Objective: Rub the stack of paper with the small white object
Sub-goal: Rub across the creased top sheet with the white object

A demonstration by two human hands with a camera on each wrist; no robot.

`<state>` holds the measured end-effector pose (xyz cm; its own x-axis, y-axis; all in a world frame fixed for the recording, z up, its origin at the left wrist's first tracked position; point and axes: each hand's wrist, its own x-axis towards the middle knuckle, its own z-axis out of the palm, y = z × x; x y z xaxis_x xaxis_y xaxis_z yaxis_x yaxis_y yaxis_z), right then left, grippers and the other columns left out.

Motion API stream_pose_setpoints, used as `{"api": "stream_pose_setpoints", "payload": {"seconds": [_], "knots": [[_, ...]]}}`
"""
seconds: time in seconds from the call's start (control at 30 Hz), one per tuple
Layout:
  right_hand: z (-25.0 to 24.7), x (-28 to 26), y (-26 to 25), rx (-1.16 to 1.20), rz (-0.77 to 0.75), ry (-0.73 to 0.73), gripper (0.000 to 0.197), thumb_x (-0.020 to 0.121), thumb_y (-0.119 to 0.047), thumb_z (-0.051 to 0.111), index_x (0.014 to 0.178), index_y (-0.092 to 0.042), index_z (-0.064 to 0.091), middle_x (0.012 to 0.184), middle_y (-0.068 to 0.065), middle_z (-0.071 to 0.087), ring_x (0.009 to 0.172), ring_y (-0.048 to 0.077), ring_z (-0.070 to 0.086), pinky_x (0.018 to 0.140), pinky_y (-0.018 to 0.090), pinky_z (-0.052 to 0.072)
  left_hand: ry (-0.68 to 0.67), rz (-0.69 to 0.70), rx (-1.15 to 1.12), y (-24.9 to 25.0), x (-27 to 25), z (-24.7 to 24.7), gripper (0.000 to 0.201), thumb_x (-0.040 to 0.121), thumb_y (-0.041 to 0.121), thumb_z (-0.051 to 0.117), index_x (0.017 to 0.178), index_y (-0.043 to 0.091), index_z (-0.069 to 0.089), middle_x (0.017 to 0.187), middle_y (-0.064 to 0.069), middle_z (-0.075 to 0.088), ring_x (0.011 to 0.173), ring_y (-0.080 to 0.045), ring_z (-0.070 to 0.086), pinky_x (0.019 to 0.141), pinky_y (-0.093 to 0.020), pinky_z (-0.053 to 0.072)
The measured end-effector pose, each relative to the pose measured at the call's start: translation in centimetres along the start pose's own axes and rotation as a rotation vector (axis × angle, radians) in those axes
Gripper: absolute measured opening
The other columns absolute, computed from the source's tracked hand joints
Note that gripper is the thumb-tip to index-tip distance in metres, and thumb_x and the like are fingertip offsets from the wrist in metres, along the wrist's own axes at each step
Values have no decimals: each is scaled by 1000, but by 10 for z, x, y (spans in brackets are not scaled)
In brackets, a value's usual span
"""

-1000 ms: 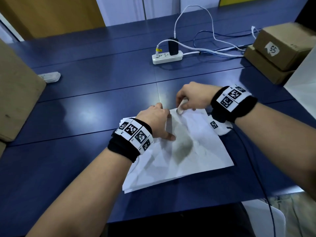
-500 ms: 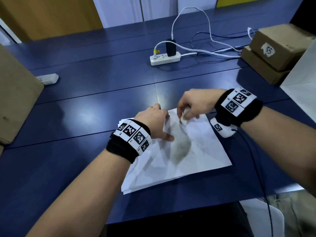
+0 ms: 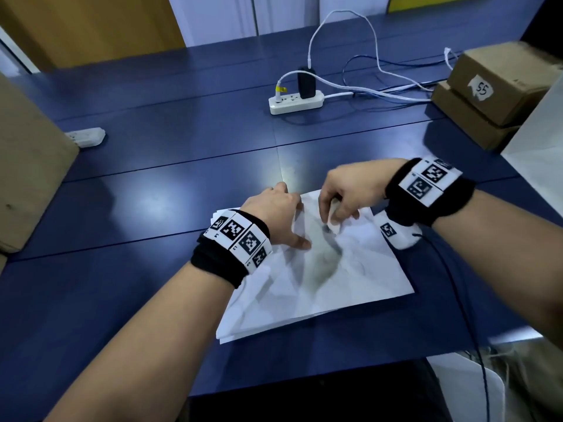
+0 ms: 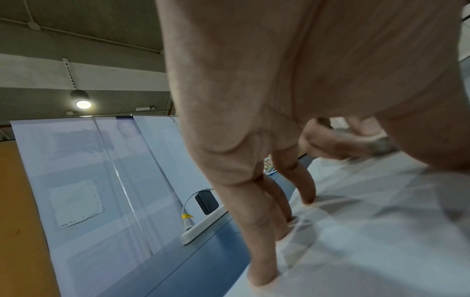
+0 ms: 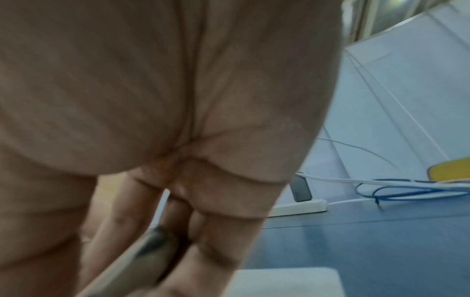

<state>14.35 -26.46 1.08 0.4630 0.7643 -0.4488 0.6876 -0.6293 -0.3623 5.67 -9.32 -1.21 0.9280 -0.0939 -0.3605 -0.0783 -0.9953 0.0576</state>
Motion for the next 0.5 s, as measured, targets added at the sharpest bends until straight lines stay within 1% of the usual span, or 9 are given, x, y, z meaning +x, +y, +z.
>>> {"api": "stream_pose_setpoints", "payload": {"seconds": [0.07, 0.13, 0.17, 0.2, 0.3, 0.33, 0.37, 0.4, 0.5], "knots": [[-6, 12, 7, 34, 58, 193, 10, 78, -27, 78, 87, -24, 76, 63, -5, 69, 52, 12, 67, 69, 30, 59, 1, 0, 6, 0, 0, -2, 89, 64, 68, 78, 135, 23, 48, 124, -4, 44, 119, -24, 46, 83, -39, 46], [-9, 20, 13, 66, 96, 335, 10, 78, -29, 77, 85, -24, 75, 66, -8, 69, 54, 15, 69, 74, 36, 60, -1, 0, 4, 0, -1, -2, 89, 64, 67, 78, 136, 24, 47, 125, -4, 44, 120, -24, 46, 85, -41, 47], [-9, 20, 15, 67, 94, 342, 10, 77, -29, 77, 85, -23, 74, 65, -7, 68, 53, 15, 68, 75, 36, 60, -1, -1, 7, 0, -2, -2, 90, 64, 67, 78, 137, 24, 47, 125, -3, 44, 120, -24, 46, 85, -41, 47], [-7, 17, 15, 64, 81, 296, 10, 77, -27, 77, 86, -24, 75, 63, -6, 68, 52, 14, 67, 73, 34, 60, -2, -3, 7, 0, -2, -1, 90, 64, 68, 78, 136, 24, 48, 124, -3, 44, 119, -24, 46, 85, -41, 47], [1, 1, 4, 78, 2, 6, 10, 78, -21, 79, 88, -23, 78, 60, -2, 67, 48, 11, 61, 60, 25, 53, -7, -7, 3, -1, -1, 0, 89, 64, 68, 77, 136, 24, 48, 122, -3, 44, 118, -24, 45, 83, -40, 47], [3, -2, 2, 81, -18, -39, 11, 78, -21, 80, 88, -23, 78, 62, 0, 68, 48, 11, 60, 59, 24, 51, -8, -6, 0, -1, -1, 0, 89, 64, 69, 77, 136, 25, 48, 122, -3, 44, 118, -24, 45, 83, -40, 47], [3, -1, 2, 66, -22, -15, 11, 78, -23, 80, 88, -24, 78, 65, 0, 70, 48, 11, 61, 60, 24, 51, -7, -5, -1, -1, -1, 0, 89, 64, 69, 77, 136, 24, 48, 122, -3, 44, 118, -24, 45, 84, -41, 47], [1, 4, 6, 46, -8, 59, 10, 78, -26, 79, 88, -25, 77, 67, 1, 72, 49, 11, 63, 64, 25, 54, -5, -2, 1, -1, -1, 0, 89, 64, 69, 77, 136, 24, 48, 123, -3, 44, 118, -24, 45, 85, -41, 48], [-7, 16, 18, 38, 103, 316, 8, 78, -31, 75, 84, -27, 73, 77, -2, 72, 53, 13, 68, 73, 37, 60, -3, -3, 4, 0, -3, 0, 90, 65, 69, 76, 138, 25, 46, 126, -3, 44, 120, -24, 45, 87, -43, 49]]}}
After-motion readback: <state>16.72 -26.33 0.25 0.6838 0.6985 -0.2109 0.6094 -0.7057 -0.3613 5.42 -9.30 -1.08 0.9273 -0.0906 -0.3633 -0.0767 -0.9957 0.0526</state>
